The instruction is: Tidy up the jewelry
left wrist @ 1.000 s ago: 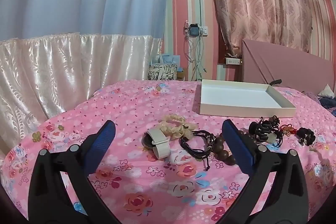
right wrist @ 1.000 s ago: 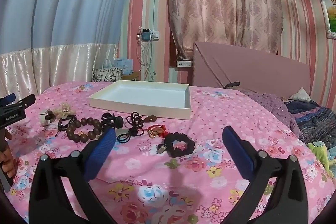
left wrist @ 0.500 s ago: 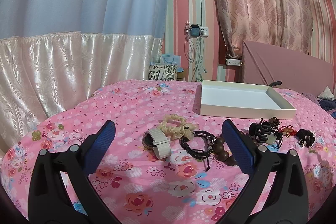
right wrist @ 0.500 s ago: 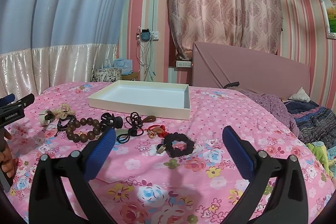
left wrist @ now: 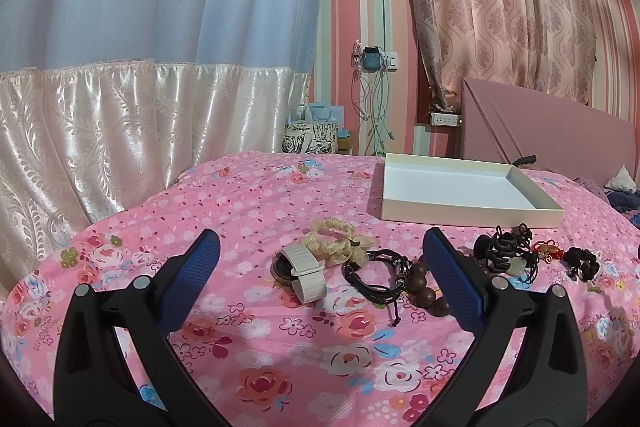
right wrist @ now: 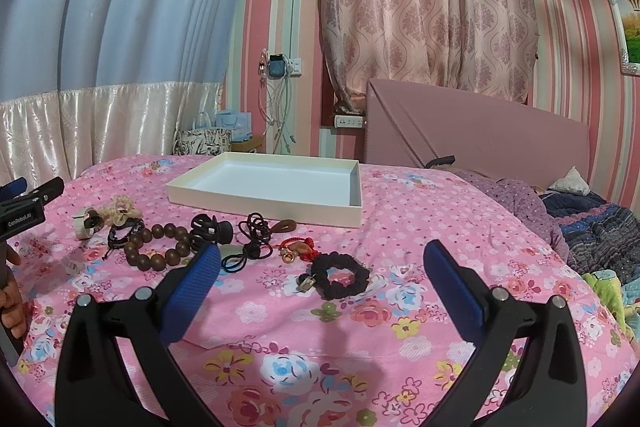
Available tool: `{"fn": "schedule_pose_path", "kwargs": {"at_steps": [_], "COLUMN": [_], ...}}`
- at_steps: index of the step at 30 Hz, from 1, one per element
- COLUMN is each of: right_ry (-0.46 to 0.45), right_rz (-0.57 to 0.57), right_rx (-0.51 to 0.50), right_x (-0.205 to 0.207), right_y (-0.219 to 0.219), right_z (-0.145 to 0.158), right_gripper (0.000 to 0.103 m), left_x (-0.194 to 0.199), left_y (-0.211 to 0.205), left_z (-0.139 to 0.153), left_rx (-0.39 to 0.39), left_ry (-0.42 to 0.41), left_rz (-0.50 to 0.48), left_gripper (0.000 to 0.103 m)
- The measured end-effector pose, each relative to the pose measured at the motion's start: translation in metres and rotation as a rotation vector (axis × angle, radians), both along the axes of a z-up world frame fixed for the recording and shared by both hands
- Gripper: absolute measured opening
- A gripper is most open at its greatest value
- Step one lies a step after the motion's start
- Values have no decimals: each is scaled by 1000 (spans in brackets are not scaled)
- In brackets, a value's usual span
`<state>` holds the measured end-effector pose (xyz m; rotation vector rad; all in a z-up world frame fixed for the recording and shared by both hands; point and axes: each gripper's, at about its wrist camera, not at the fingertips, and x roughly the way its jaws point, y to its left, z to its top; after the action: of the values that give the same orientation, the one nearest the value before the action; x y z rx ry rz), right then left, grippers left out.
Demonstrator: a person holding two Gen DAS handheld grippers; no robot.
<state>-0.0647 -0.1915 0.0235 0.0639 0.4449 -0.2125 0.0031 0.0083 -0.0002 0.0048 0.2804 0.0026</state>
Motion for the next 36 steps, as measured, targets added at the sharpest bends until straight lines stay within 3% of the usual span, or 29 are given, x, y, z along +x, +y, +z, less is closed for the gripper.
{"fn": "schedule_pose_path", "kwargs": {"at_steps": [36], "right_ry": [2], "right_rz": [-6], "right_rx": [-4], "right_x": [-1], "right_y": [-4], "right_z": [-1], "right_gripper": [101], "left_x": [-4], "left_y": [3], "left_z": [6], "left_rx": [-15], "left_ry": [-2], "left_rz": [0], "left_gripper": [100]}}
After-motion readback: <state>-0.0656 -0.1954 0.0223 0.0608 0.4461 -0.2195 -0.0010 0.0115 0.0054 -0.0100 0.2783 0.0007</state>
